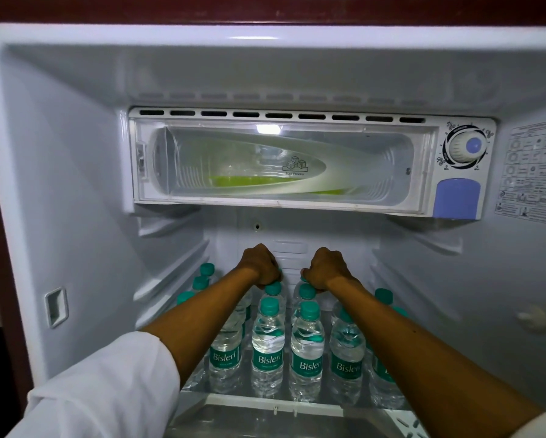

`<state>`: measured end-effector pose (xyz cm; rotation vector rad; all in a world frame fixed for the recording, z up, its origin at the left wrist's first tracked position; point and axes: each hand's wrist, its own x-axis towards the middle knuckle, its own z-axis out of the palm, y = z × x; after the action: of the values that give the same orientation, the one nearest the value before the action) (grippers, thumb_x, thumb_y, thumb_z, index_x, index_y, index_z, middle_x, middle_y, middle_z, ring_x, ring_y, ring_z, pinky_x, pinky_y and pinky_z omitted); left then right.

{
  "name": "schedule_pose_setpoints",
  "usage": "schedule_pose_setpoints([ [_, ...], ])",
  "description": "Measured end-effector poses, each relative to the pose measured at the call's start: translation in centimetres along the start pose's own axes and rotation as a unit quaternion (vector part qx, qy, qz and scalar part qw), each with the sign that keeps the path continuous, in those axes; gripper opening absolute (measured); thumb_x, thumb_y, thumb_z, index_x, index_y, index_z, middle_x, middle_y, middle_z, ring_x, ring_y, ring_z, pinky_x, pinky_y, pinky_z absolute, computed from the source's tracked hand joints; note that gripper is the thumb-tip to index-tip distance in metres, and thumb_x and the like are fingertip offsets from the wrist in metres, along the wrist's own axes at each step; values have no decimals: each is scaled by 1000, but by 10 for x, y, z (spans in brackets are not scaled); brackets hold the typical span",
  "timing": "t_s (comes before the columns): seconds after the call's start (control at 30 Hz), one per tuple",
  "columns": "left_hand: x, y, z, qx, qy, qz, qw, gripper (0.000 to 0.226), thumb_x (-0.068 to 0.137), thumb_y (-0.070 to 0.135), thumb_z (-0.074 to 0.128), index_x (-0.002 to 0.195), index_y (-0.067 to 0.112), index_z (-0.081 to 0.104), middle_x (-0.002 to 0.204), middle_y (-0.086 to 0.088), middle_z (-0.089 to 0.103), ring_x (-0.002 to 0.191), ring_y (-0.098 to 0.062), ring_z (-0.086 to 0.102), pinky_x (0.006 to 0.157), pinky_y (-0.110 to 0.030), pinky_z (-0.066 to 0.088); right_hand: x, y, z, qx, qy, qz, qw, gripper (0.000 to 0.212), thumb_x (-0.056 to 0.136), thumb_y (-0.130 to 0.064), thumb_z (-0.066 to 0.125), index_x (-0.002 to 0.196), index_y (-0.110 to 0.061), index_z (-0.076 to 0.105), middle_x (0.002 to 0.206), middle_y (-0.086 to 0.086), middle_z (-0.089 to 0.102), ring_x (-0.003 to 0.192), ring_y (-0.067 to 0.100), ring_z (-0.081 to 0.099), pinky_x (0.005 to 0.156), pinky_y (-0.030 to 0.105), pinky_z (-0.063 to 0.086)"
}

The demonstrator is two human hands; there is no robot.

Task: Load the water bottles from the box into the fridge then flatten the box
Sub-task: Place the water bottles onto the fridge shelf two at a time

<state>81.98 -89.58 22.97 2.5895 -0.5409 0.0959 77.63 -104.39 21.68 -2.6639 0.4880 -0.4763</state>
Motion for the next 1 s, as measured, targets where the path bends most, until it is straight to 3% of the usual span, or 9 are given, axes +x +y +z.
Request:
schedule_pose_setpoints([
  [0.17,-9,5,-5,-16,-5,-1,1000,44,87,35,70,122,8,64,122,-9,64,106,-21,63,78,-21,49,-4,2,-3,-13,12,1,1000,26,93,-31,65,93,-7,57,86,6,56,72,16,53,59,21,40],
  [0.27,-18,5,-9,-45,-5,-10,999,52,88,32,69,131,7,54,128,-12,57,104,-24,64,75,-21,53,-6,3,-5,-23,11,-6,1000,28,93,-34,64,94,-7,58,86,6,55,65,13,50,64,22,41],
  [0.43,-33,5,-16,-69,10,-11,998,51,89,29,68,132,6,50,127,-14,55,101,-28,64,83,-29,57,-13,-2,-13,-41,-4,-18,999,34,92,-36,65,104,-4,60,87,6,54,69,13,51,51,17,34],
  [0.6,-41,5,-13,-55,4,2,998,47,92,28,64,134,8,52,131,-13,56,106,-28,63,88,-29,54,-18,-7,-11,-31,19,-19,999,42,91,-41,66,109,-3,61,103,12,63,79,18,54,69,22,41],
  [0.7,-42,6,-9,-43,10,4,999,48,92,28,64,135,9,52,133,-12,56,116,-27,58,97,-30,48,-20,-9,-8,-29,35,-19,999,46,90,-43,67,113,-4,61,111,12,65,92,22,62,72,22,42],
  [0.87,-43,7,-11,-47,16,1,999,53,92,32,64,138,11,49,135,-12,55,122,-27,54,100,-29,44,-22,-7,-13,-46,27,-17,998,46,89,-45,67,111,-4,60,108,11,64,79,17,51,70,23,41],
  [1.0,-48,5,-15,-34,23,6,999,55,92,34,63,139,10,47,135,-13,54,122,-28,53,100,-31,43,-25,-8,-17,-56,32,-10,998,51,90,-52,62,108,-5,59,97,8,57,80,19,51,70,25,42],
])
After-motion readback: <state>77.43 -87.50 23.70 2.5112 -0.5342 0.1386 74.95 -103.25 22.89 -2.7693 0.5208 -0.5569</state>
